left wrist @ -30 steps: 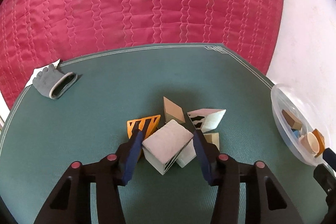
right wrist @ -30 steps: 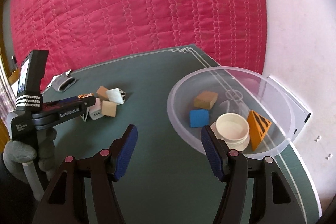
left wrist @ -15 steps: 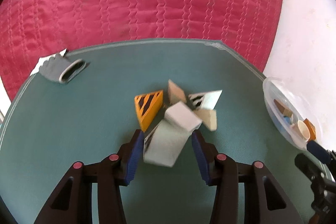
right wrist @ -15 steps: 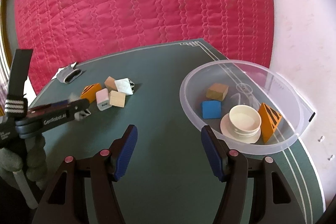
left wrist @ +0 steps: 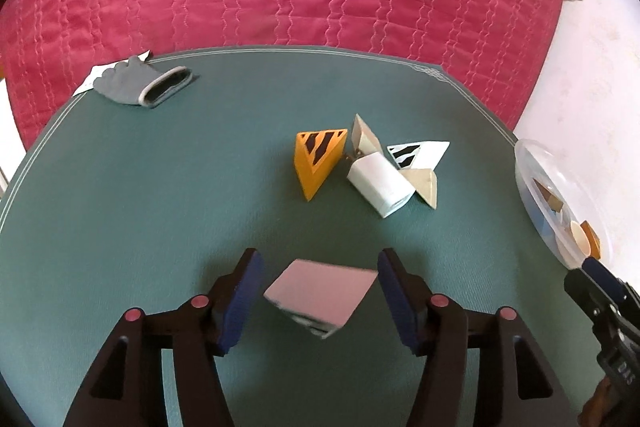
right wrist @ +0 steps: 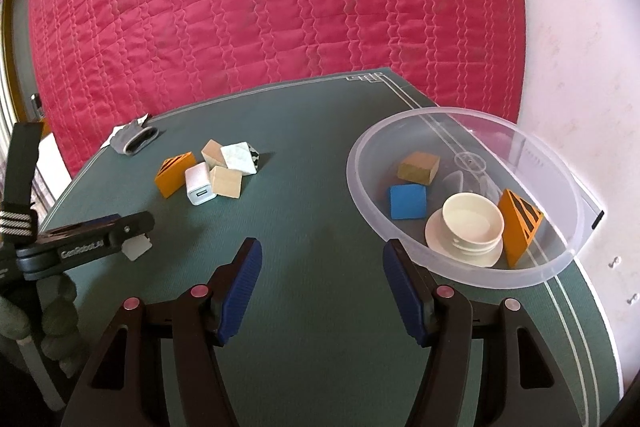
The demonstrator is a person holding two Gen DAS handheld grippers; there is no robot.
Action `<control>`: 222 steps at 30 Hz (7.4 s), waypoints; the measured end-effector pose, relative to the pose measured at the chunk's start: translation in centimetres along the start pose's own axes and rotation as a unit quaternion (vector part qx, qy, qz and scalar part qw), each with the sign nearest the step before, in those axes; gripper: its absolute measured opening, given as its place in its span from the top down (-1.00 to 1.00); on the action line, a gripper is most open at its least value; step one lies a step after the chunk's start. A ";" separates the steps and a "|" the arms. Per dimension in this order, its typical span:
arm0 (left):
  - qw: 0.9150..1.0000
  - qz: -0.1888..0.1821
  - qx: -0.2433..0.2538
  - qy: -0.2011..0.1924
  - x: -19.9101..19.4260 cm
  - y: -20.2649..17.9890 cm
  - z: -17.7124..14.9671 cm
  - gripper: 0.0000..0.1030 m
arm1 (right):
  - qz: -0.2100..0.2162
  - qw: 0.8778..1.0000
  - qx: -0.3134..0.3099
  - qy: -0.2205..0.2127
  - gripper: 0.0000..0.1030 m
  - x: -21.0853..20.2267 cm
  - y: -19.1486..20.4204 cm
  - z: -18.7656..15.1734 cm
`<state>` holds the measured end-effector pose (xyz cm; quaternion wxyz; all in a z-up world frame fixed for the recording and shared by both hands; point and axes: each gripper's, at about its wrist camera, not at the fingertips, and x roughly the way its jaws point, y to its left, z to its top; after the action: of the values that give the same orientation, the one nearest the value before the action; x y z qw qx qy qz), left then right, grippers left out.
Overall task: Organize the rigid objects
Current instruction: 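Grasp the black-white striped triangle with the left gripper and lift it, then grasp the tan wooden cube with the right gripper while the left holds the striped triangle, then carry the tan cube into the clear tub and open the right gripper, then lower the black-white striped triangle into the tub and open the left gripper, then grasp the orange-black striped triangle with the left gripper while the right approaches the white block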
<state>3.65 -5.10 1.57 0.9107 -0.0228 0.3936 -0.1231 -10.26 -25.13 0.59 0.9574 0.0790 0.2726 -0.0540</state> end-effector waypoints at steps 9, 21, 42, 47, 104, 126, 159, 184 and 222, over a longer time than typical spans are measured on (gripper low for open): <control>1.000 0.004 0.028 0.009 -0.2 -0.9 -1.3 0.00 | 0.009 1.000 -0.011 0.010 -0.25 0.3 0.8 -0.4; 1.000 0.003 0.022 -0.011 -1.4 -1.0 -1.1 0.37 | 0.057 0.997 -0.019 0.043 -0.25 2.2 2.6 1.4; 1.000 0.006 -0.025 0.006 -2.0 2.1 -2.3 0.36 | 0.082 0.992 -0.007 0.097 -0.25 11.3 6.3 5.7; 0.999 0.014 -0.034 0.007 -2.3 2.9 -2.8 0.19 | 0.109 0.988 0.000 0.109 -0.19 13.3 7.2 6.2; 0.999 0.046 -0.007 0.005 -1.5 0.3 -1.5 0.33 | 0.067 0.998 0.003 0.020 0.32 3.0 1.4 3.5; 0.998 0.028 0.051 -0.002 -2.1 -4.9 -0.8 0.33 | -0.065 0.991 0.115 -0.034 0.32 0.1 -11.7 5.4; 0.986 -0.071 0.151 -0.024 -0.8 -16.8 2.7 0.33 | -0.157 0.962 0.206 -0.082 -0.16 -1.3 -17.7 3.2; 0.971 -0.143 0.191 -0.034 2.7 -23.6 4.6 -0.13 | -0.170 0.956 0.214 -0.110 -0.17 -2.2 -17.9 2.8; 0.992 0.055 0.066 -0.087 1.9 -9.5 5.5 -0.98 | -0.168 0.965 0.175 -0.095 -0.35 -1.2 -16.5 3.1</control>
<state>6.91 -15.05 5.28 0.9465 0.0483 0.3041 -0.0965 -12.13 -41.85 1.84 0.9273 0.1927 0.1757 -0.2686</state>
